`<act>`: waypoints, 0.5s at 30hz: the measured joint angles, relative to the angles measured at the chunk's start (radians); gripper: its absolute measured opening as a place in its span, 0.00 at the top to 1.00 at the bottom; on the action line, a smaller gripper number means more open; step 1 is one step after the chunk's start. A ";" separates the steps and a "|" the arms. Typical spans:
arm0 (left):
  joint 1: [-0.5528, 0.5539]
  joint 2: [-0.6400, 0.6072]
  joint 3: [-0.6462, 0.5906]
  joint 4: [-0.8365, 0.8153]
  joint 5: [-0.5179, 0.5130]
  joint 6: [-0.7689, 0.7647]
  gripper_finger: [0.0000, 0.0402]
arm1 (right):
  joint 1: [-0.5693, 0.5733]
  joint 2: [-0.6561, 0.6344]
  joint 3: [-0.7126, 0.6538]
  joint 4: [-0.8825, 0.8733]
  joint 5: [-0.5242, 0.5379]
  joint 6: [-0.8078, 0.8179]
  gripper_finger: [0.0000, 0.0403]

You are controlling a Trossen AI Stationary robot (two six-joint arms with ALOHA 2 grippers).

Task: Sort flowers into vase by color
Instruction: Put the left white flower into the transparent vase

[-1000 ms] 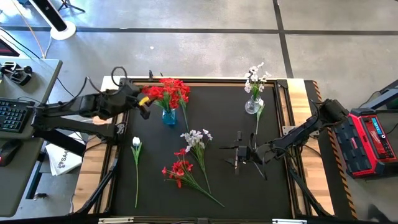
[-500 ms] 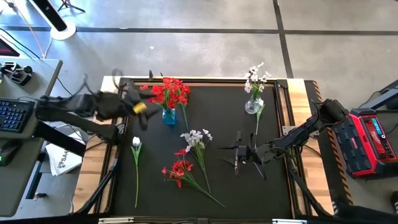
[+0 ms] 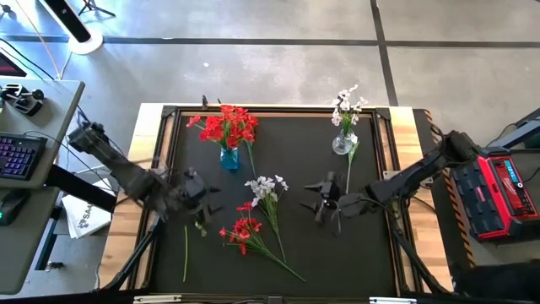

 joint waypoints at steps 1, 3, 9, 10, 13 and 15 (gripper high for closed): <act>-0.018 0.021 0.000 -0.055 0.035 -0.098 0.34 | -0.008 0.000 0.000 -0.001 -0.023 0.000 0.36; -0.049 0.069 0.000 -0.154 0.131 -0.294 0.34 | -0.021 0.000 0.000 0.000 -0.059 0.000 0.34; -0.110 0.246 -0.003 -0.287 0.423 -0.644 0.34 | -0.036 0.000 0.000 -0.001 -0.070 -0.009 0.32; -0.117 0.272 -0.012 -0.273 0.471 -0.665 0.34 | -0.036 0.000 0.000 -0.001 -0.070 -0.009 0.32; -0.144 0.335 -0.049 -0.228 0.593 -0.687 0.34 | -0.036 0.000 0.000 -0.013 -0.071 -0.011 0.32; -0.163 0.356 -0.084 -0.190 0.630 -0.695 0.34 | -0.036 0.000 0.000 -0.024 -0.084 -0.011 0.32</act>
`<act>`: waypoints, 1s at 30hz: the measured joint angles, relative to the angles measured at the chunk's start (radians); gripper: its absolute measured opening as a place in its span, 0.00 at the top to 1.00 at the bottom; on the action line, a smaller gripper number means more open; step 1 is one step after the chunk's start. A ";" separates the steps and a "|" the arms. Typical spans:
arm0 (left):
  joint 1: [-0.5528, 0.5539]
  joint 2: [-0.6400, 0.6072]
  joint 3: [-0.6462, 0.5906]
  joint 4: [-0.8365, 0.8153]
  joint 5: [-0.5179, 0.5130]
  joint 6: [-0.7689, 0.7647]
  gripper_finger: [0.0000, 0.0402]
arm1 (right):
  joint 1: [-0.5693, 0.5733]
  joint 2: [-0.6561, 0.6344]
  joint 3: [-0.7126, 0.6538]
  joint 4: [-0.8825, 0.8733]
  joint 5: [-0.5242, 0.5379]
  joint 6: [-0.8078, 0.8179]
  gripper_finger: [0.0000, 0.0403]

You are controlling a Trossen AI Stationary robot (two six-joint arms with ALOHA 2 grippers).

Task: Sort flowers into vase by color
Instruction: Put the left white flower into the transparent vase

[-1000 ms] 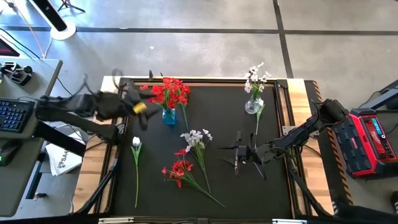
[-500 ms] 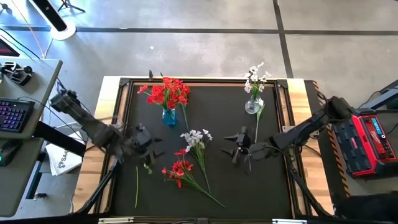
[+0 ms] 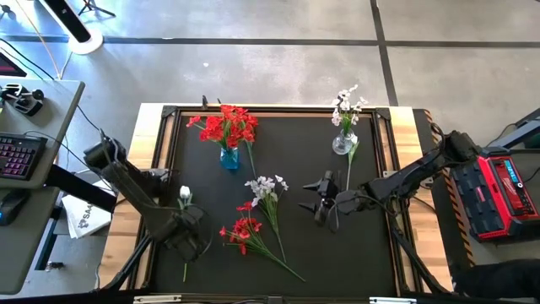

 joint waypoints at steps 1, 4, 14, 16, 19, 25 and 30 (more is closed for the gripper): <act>-0.008 0.004 -0.020 0.017 0.010 -0.016 0.34 | 0.000 0.000 0.000 -0.005 -0.007 0.000 0.32; -0.020 0.004 -0.071 0.044 0.016 -0.080 0.34 | 0.000 0.000 0.000 -0.011 -0.009 0.000 0.32; -0.029 -0.054 -0.229 0.113 -0.031 -0.303 0.37 | 0.000 0.000 0.000 -0.012 -0.008 0.000 0.32; -0.029 -0.065 -0.265 0.113 -0.049 -0.360 0.39 | 0.000 0.000 0.000 -0.012 -0.008 0.000 0.32; -0.028 -0.094 -0.324 0.156 -0.090 -0.442 0.45 | 0.000 0.000 0.000 -0.011 -0.008 0.000 0.32; -0.029 -0.159 -0.428 0.254 -0.147 -0.539 0.60 | 0.000 0.000 0.000 -0.011 -0.008 0.003 0.32; -0.029 -0.188 -0.455 0.258 -0.167 -0.554 0.74 | 0.000 0.000 0.000 -0.004 -0.008 0.011 0.32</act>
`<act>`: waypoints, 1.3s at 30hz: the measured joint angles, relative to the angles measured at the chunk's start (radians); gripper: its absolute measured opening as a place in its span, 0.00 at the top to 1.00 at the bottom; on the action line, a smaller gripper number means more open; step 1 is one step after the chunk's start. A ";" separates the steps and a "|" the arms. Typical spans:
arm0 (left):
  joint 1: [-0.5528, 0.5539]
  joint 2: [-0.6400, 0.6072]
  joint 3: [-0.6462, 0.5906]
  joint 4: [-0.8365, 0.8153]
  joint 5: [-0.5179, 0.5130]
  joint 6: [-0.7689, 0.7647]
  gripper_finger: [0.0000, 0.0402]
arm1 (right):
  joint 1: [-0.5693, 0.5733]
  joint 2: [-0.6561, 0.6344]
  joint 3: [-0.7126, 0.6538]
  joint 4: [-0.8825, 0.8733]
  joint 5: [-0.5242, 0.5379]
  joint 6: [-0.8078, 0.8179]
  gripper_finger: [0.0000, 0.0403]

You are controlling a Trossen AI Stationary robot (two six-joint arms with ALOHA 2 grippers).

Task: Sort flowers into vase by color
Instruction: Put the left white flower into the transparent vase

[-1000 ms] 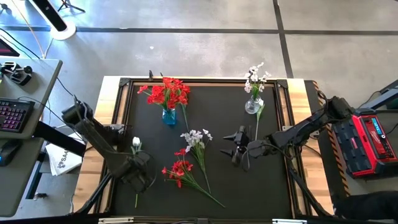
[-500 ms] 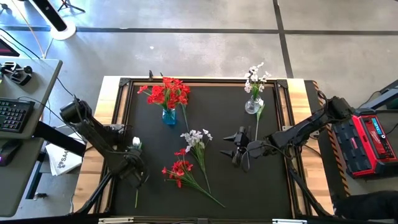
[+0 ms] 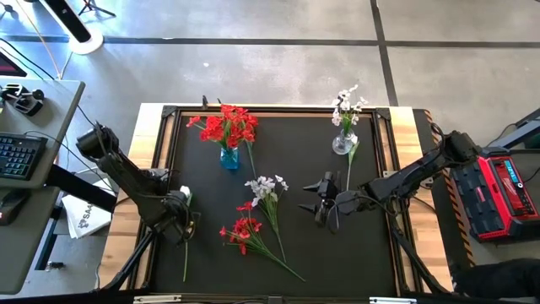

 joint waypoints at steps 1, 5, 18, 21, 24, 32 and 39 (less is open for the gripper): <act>0.000 -0.003 -0.003 -0.001 -0.017 0.001 0.77 | 0.000 0.000 0.000 0.001 0.000 0.000 0.32; 0.001 -0.009 -0.006 -0.005 -0.105 0.043 0.90 | 0.000 0.000 0.000 0.003 0.000 0.000 0.32; -0.035 -0.243 0.056 0.012 -0.636 0.391 0.97 | 0.042 -0.218 0.000 -0.127 -0.317 0.036 0.32; -0.038 -0.267 0.084 0.167 -0.800 0.668 0.97 | 0.070 -0.201 0.000 -0.112 -0.416 0.005 0.32; -0.030 -0.264 0.085 0.442 -0.904 1.029 0.97 | 0.109 -0.145 0.000 -0.059 -0.395 -0.035 0.32; 0.101 -0.134 0.084 1.117 -0.818 1.846 0.98 | 0.099 0.074 0.000 0.419 -0.257 -0.216 0.32; 0.294 -0.004 0.085 1.575 -0.458 2.237 0.98 | 0.027 0.210 0.051 0.719 -0.351 -0.327 0.32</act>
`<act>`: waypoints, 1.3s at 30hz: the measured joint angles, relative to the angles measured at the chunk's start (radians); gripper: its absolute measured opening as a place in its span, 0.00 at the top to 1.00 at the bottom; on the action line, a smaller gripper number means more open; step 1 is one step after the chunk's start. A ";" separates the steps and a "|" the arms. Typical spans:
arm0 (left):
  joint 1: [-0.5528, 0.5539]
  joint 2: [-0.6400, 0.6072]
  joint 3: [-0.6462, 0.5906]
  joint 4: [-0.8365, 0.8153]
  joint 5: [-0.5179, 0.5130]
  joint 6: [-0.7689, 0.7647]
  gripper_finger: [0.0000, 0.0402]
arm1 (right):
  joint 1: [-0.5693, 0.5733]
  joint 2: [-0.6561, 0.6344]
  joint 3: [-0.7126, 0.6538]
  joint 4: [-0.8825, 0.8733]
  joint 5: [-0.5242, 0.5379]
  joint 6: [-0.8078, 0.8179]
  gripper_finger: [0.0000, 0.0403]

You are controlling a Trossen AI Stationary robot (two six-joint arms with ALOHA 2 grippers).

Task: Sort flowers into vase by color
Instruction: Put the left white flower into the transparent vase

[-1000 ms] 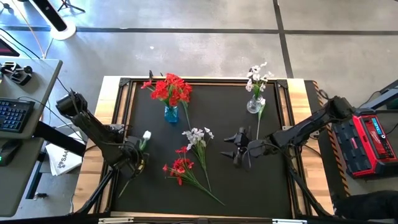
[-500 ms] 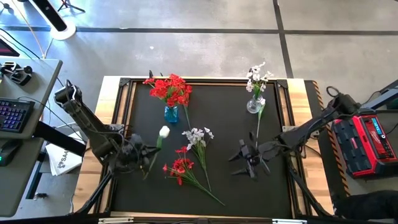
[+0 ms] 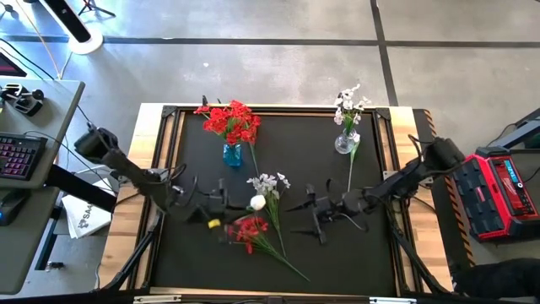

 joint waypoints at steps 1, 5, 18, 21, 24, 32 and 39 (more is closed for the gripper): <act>0.023 0.007 0.002 0.017 0.030 0.025 0.98 | -0.007 0.001 0.020 -0.005 -0.006 -0.009 0.32; 0.097 0.032 0.031 0.024 0.058 0.068 0.98 | -0.033 0.001 0.103 -0.078 -0.003 -0.059 0.36; 0.119 0.091 0.095 0.013 0.109 0.204 0.98 | -0.058 0.002 0.352 -0.391 0.169 -0.128 0.54; 0.121 0.091 0.095 0.013 0.109 0.203 0.98 | -0.059 0.002 0.397 -0.440 0.117 -0.130 0.56; 0.121 0.091 0.095 0.011 0.109 0.202 0.98 | -0.060 0.002 0.437 -0.514 0.115 -0.130 0.59; 0.121 0.091 0.095 0.009 0.104 0.202 0.98 | -0.079 0.002 0.466 -0.572 0.111 -0.134 0.77; 0.126 0.091 0.095 -0.061 0.021 0.152 0.90 | -0.083 -0.007 0.466 -0.625 0.155 -0.175 0.98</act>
